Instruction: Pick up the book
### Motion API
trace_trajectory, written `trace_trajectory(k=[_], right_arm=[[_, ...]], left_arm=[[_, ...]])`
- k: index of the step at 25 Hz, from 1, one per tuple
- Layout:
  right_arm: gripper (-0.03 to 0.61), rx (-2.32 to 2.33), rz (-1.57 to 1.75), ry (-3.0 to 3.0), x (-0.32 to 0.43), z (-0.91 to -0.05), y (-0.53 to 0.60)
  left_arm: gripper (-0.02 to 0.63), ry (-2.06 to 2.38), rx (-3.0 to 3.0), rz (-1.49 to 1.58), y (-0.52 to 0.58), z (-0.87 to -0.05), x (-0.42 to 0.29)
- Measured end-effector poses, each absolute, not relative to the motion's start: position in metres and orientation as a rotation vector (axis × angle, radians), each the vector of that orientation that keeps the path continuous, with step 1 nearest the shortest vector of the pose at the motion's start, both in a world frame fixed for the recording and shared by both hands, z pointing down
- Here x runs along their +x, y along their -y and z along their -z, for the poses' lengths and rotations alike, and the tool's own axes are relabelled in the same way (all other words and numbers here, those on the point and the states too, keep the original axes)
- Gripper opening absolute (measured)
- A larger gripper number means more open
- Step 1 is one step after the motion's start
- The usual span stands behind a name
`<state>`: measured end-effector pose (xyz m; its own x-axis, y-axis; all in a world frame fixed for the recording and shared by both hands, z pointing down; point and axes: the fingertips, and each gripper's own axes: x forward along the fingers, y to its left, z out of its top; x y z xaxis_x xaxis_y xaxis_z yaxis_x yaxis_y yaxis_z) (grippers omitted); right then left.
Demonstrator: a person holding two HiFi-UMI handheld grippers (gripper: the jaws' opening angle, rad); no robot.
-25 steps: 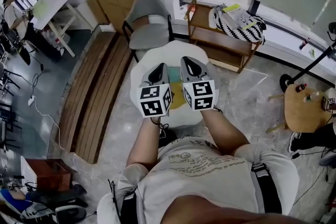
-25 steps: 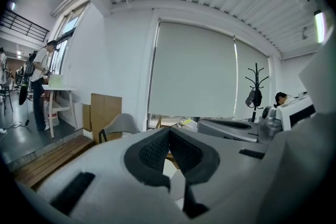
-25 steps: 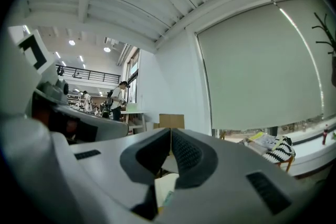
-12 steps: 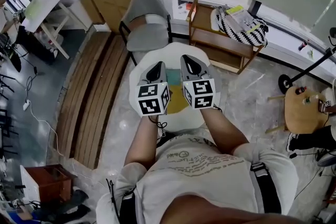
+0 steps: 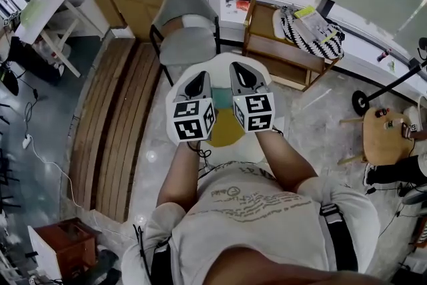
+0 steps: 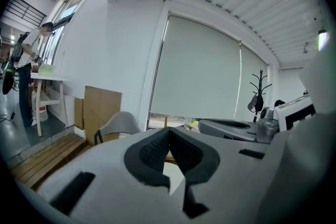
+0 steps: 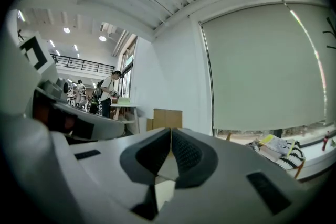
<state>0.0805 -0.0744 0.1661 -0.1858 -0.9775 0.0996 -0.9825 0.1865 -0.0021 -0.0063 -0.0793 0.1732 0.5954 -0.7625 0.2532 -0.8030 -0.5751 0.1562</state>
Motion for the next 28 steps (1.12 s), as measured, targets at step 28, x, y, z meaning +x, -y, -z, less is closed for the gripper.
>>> trace_trajectory(k=[28], right_arm=[[0.029, 1.764, -0.373, 2.206, 0.087, -0.294, 0.122]], left_arm=[[0.020, 1.146, 2.313, -0.379, 0.133, -0.310, 0.010]])
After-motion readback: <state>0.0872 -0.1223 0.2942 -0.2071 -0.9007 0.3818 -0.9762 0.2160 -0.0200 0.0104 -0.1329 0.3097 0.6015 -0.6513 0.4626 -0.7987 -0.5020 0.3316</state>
